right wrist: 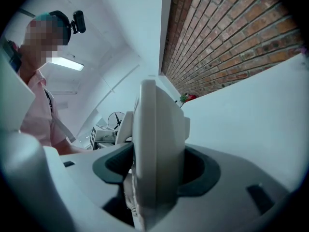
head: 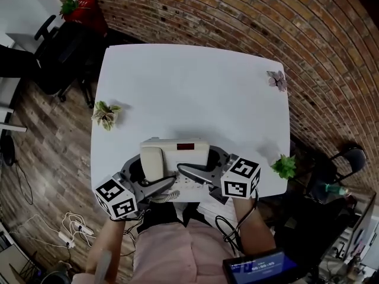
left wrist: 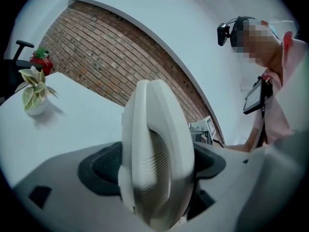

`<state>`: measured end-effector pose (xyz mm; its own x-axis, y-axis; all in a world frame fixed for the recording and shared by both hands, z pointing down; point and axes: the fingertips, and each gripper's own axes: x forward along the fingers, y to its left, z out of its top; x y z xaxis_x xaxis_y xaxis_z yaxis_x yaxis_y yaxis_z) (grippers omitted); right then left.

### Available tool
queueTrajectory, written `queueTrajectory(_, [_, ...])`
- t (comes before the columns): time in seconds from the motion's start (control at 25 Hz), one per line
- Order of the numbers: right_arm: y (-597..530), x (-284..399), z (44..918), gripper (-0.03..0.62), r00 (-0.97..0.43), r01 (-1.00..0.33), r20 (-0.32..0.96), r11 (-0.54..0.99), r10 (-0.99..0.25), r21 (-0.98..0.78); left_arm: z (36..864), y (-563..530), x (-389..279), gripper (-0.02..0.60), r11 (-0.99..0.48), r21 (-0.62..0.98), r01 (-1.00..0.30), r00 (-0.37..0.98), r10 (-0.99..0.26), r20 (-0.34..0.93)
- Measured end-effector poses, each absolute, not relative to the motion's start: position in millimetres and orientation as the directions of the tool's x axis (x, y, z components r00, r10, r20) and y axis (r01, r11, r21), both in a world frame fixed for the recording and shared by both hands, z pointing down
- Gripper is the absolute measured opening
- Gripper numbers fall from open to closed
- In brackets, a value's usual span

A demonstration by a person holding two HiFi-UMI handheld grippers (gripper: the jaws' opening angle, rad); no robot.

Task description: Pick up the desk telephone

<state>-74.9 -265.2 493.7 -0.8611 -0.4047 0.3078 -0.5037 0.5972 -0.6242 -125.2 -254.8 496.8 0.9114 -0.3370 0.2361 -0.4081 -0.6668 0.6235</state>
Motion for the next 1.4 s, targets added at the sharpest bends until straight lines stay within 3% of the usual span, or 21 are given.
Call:
queueTrajectory(0.92, [-193.2,4.7,330.2,0.281,-0.815,-0.563,0.24,0.626,-0.527,-0.54,335.5,-187.9,-45.8,0.437,-0.789,0.506,-0.348,0.937,-0.27,0.223])
queueTrajectory(1.4, [-180.6,8.6,305.1,0.278,-0.817,-0.563,0.223,0.654,-0.531,-0.505,314.8,-174.4,-41.3,0.436,-0.791,0.501,-0.351,0.936,-0.282,0.212])
